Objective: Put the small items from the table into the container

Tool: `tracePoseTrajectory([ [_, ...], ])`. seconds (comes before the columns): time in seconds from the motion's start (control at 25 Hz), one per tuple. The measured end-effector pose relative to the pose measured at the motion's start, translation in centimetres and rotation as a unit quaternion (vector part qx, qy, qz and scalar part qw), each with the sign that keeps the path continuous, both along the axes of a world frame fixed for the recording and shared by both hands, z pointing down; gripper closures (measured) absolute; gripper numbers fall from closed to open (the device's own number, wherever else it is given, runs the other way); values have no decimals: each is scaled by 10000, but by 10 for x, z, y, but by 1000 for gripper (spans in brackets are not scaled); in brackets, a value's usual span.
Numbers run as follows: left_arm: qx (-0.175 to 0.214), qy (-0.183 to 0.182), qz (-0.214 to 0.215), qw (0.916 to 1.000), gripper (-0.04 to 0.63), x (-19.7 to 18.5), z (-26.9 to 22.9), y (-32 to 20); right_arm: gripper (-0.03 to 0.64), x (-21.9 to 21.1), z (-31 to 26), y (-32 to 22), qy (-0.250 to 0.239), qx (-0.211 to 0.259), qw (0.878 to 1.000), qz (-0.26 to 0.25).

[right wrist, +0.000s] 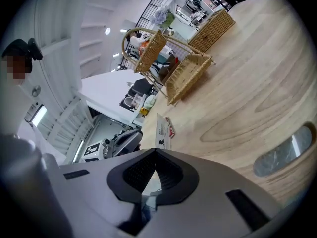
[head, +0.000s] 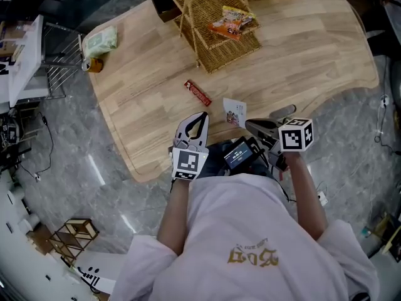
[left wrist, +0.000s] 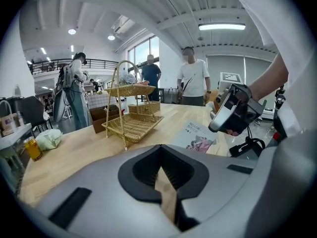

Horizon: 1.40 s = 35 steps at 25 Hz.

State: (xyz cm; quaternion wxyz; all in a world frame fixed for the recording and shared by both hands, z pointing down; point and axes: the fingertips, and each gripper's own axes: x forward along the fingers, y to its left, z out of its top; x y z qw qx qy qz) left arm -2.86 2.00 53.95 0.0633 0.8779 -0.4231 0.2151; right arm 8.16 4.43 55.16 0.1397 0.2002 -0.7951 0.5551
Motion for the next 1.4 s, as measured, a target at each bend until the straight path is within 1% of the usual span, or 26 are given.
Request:
tracePoseTrajectory([
  [0.16,131,-24,53,9999,601,1,-10,-3,598,-2,-19,-7,-139,128,9998,99],
  [0.28,227,-18,66,9997,603,2,-19,-5,598,-5,-30,-11,-182,273,9994,62],
  [0.48,383,-46,133,9992,603,3,-31,-9,598,-9,-50,-20,-353,362,9985,198],
  [0.64,531,-20,111,9985,603,2,-44,-13,598,-14,-66,-22,-436,535,9975,150],
  [0.76,694,-10,133,9975,603,1,-59,-15,598,-16,-79,-24,-499,686,9963,155],
  [0.88,944,-1,136,9954,603,0,-79,-20,598,-19,-100,-29,-652,878,9939,163],
  [0.96,1095,37,81,9940,603,-1,-95,-24,598,-22,-116,-34,-756,1041,9916,160],
  [1.08,1126,224,-195,9932,603,-4,-121,-33,598,-25,-137,-42,-850,1278,9880,163],
  [1.12,1171,245,-224,9926,603,-4,-128,-35,598,-26,-142,-44,-889,1328,9870,172],
  [1.28,1380,209,-205,9900,601,-8,-144,-43,598,-31,-159,-50,-1022,1507,9831,208],
  [1.4,1469,192,-227,9887,603,-12,-153,-46,598,-34,-173,-57,-1069,1671,9798,256],
])
